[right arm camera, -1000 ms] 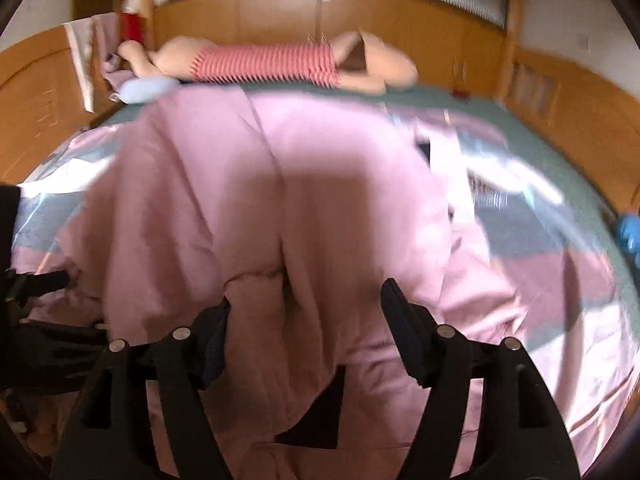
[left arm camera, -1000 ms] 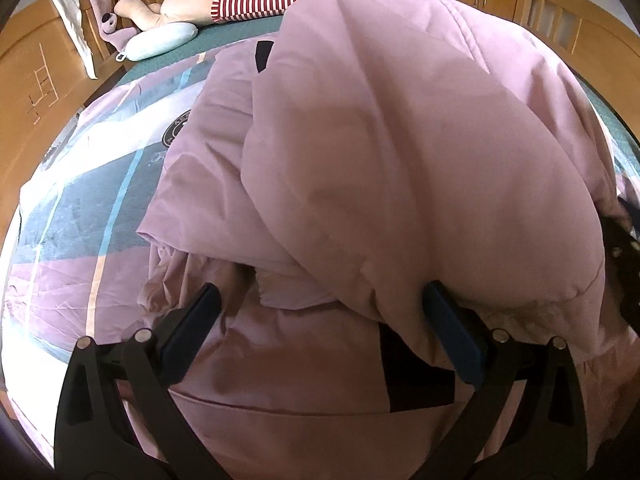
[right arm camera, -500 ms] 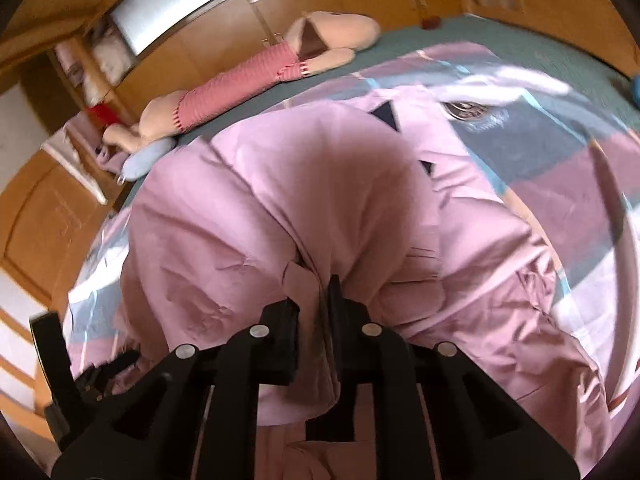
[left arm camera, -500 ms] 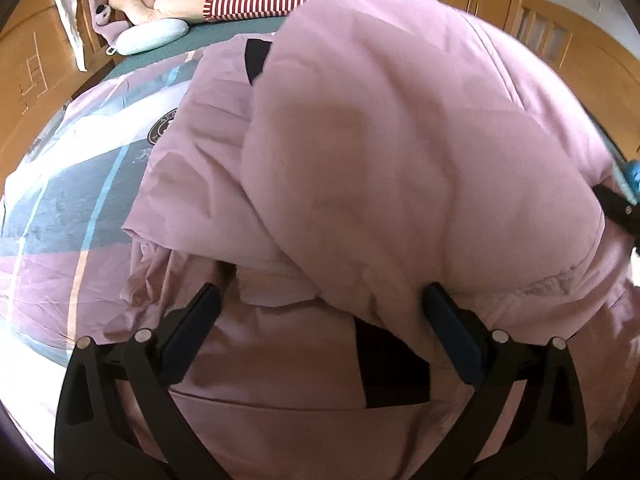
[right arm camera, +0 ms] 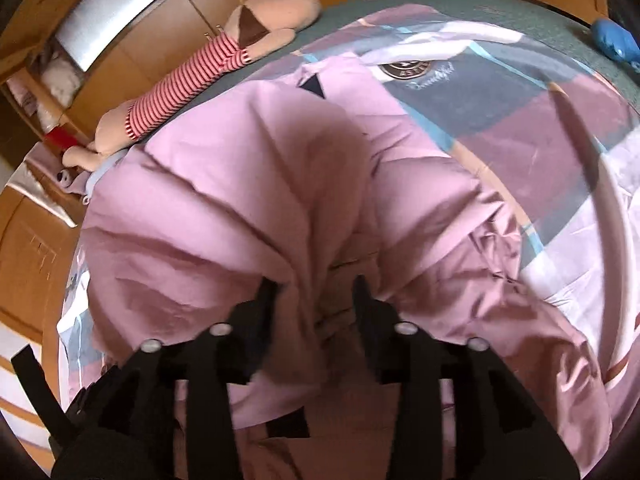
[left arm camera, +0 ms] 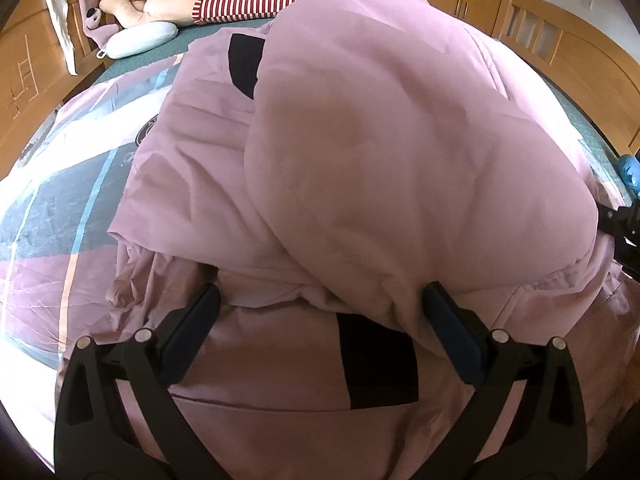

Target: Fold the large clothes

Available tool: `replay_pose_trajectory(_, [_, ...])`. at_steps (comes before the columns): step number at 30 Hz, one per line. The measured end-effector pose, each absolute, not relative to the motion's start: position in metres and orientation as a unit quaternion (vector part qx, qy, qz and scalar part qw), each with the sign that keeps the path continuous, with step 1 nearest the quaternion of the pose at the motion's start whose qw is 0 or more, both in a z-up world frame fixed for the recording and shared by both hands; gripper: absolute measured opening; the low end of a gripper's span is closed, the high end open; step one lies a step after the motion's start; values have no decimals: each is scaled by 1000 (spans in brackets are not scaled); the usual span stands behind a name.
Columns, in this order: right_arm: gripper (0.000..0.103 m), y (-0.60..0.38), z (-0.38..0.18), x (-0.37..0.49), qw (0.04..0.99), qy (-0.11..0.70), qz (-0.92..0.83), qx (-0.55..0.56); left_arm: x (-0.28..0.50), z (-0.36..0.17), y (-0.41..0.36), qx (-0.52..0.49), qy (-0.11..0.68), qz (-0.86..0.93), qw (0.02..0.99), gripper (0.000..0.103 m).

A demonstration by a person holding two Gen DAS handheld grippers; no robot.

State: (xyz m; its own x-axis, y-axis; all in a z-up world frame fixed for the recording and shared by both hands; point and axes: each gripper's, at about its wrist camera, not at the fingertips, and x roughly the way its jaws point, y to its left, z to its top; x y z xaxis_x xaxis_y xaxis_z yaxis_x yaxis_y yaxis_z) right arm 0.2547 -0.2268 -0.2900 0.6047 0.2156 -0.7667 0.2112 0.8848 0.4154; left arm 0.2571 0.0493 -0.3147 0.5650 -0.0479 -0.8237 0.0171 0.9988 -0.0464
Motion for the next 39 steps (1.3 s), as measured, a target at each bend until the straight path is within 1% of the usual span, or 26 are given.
replay_pose_trajectory(1, [52, -227, -285, 252, 869, 436, -2, 235, 257, -315, 49, -15, 465, -18, 885, 101])
replay_pose_trajectory(4, [52, -199, -247, 236, 928, 351, -22, 120, 253, -314, 43, -10, 461, -14, 887, 101])
replay_pose_trajectory(6, [52, -179, -225, 221, 960, 273, -7, 66, 252, -315, 41, -3, 460, -11, 888, 101])
replay_pose_trajectory(7, [52, -169, -220, 217, 966, 254, 13, 49, 250, -315, 38, -2, 459, -10, 888, 101])
replay_pose_trajectory(8, [46, -158, -218, 216, 967, 248, 46, 33, 250, -315, 37, -1, 458, -10, 889, 101])
replay_pose_trajectory(9, [41, -150, -221, 219, 963, 258, 74, 26, 249, -316, 38, -1, 459, -10, 889, 101])
replay_pose_trajectory(11, [24, -141, -237, 233, 947, 305, 98, 21, 248, -316, 38, -5, 461, -11, 887, 101])
replay_pose_trajectory(13, [20, -147, -253, 248, 939, 338, 59, 18, 248, -317, 40, -9, 466, -13, 885, 101])
replay_pose_trajectory(14, [6, -157, -259, 254, 936, 348, 37, 27, 248, -317, 41, -9, 468, -14, 883, 101])
replay_pose_trajectory(15, [0, -172, -265, 263, 929, 367, 16, 48, 247, -317, 40, -9, 470, -15, 882, 101])
replay_pose_trajectory(17, [0, -186, -273, 273, 919, 388, 11, 77, 246, -317, 39, -4, 471, -16, 882, 101])
replay_pose_trajectory(18, [0, -184, -275, 274, 918, 389, 5, 70, 245, -317, 38, 0, 471, -16, 882, 101])
replay_pose_trajectory(22, [0, -159, -281, 268, 926, 377, -18, -16, 244, -317, 37, 5, 471, -14, 882, 101])
replay_pose_trajectory(25, [0, -158, -285, 265, 926, 378, -15, -17, 245, -317, 35, 10, 471, -11, 882, 101])
replay_pose_trajectory(27, [7, -160, -271, 253, 935, 356, 10, 6, 244, -317, 31, 17, 469, -6, 883, 101])
replay_pose_trajectory(28, [25, -158, -262, 246, 941, 336, 29, 12, 244, -317, 30, 19, 468, -4, 884, 101])
replay_pose_trajectory(29, [62, -152, -252, 235, 952, 303, 44, 3, 244, -318, 29, 20, 468, -3, 884, 101])
replay_pose_trajectory(30, [75, -147, -246, 227, 958, 282, 48, -6, 243, -318, 28, 21, 468, -2, 884, 101])
replay_pose_trajectory(31, [80, -141, -242, 221, 963, 263, 57, -18, 243, -318, 27, 20, 467, -1, 884, 101])
replay_pose_trajectory(33, [79, -130, -249, 226, 956, 283, 60, -49, 243, -318, 24, 22, 466, 2, 885, 101])
replay_pose_trajectory(35, [63, -129, -272, 240, 936, 341, 69, -51, 242, -318, 22, 23, 465, 5, 885, 101])
replay_pose_trajectory(37, [61, -127, -288, 249, 920, 384, 60, -51, 242, -319, 19, 28, 465, 9, 885, 101])
replay_pose_trajectory(39, [60, -123, -293, 250, 918, 386, 50, -72, 242, -320, 16, 35, 466, 12, 884, 101])
